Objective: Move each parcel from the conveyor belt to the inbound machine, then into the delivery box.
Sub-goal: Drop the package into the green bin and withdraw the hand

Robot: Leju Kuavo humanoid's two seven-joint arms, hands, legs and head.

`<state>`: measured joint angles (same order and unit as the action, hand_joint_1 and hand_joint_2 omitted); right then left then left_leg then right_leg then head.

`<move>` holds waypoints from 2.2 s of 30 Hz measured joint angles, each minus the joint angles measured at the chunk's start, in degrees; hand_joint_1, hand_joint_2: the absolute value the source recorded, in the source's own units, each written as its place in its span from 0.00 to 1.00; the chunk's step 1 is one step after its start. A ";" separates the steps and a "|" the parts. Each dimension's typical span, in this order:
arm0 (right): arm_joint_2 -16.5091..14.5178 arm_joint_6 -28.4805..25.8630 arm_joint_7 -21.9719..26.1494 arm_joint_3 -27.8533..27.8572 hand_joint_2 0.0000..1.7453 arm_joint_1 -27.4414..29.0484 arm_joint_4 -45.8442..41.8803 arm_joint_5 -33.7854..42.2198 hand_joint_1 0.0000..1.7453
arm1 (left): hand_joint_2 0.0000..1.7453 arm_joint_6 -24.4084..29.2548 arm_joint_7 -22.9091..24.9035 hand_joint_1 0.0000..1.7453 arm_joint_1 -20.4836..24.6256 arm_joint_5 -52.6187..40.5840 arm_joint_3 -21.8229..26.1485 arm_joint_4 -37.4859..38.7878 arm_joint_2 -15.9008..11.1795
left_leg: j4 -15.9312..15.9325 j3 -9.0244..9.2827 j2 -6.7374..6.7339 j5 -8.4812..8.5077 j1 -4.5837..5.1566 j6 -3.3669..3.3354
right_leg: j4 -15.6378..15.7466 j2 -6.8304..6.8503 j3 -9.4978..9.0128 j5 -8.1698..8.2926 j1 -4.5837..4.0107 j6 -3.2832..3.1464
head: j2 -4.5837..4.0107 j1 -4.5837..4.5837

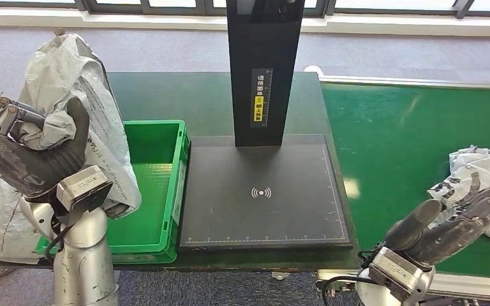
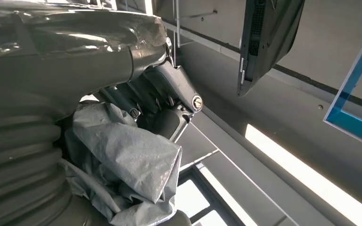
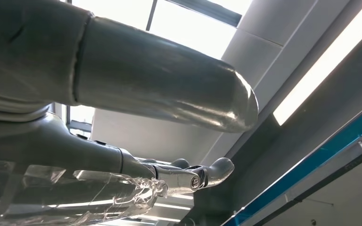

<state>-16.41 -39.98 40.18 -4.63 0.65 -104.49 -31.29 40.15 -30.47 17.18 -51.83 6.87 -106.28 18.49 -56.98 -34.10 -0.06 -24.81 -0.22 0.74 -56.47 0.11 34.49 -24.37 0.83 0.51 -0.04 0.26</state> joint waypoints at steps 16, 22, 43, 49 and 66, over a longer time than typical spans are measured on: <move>-0.07 0.02 0.03 0.00 0.00 -0.03 0.32 -0.65 0.00 | 1.00 -0.06 7.96 1.00 1.00 -14.29 0.97 15.15 0.12 | -0.02 0.03 0.02 0.01 0.01 0.01 | 0.00 -0.02 0.00 0.02 0.01 0.00 | 0.00 0.01; -0.07 0.02 0.03 0.00 0.00 -0.03 0.38 -0.76 0.00 | 1.00 -0.07 9.91 0.73 1.34 -16.19 1.04 21.30 0.31 | -0.02 0.03 0.02 -0.02 0.01 0.04 | 0.00 -0.03 0.02 -0.02 0.00 -0.01 | -0.01 0.01; -0.20 0.02 -0.72 10.55 0.00 -2.75 11.44 -12.80 0.00 | 1.00 -0.07 8.39 0.00 1.69 -10.00 1.05 24.84 0.43 | -0.02 0.02 0.02 -0.02 0.00 0.04 | 0.00 -0.03 -0.01 -0.01 0.00 0.01 | -0.01 0.01; -0.83 0.02 -0.44 27.42 0.00 -10.81 23.29 -24.63 0.00 | 1.00 -0.07 3.50 0.00 1.48 -2.74 1.26 23.05 0.49 | -0.05 0.00 0.19 0.02 0.01 0.00 | 0.00 0.18 -0.08 0.01 0.01 0.03 | -0.01 0.01; -1.80 -0.02 -0.98 55.83 0.00 -22.96 38.56 -43.09 0.00 | 1.00 -0.07 7.44 0.00 1.05 -3.55 2.18 20.41 0.49 | -0.05 -0.02 0.27 0.02 0.00 0.00 | 0.00 0.23 -0.06 0.00 0.01 0.02 | -0.01 0.03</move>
<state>-18.21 -40.00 39.20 51.20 -22.32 -65.93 -74.38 40.09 -23.03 18.23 -55.38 9.05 -85.87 18.97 -57.03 -34.12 0.20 -24.79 -0.21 0.74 -56.47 0.34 34.43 -24.37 0.84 0.53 -0.04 0.28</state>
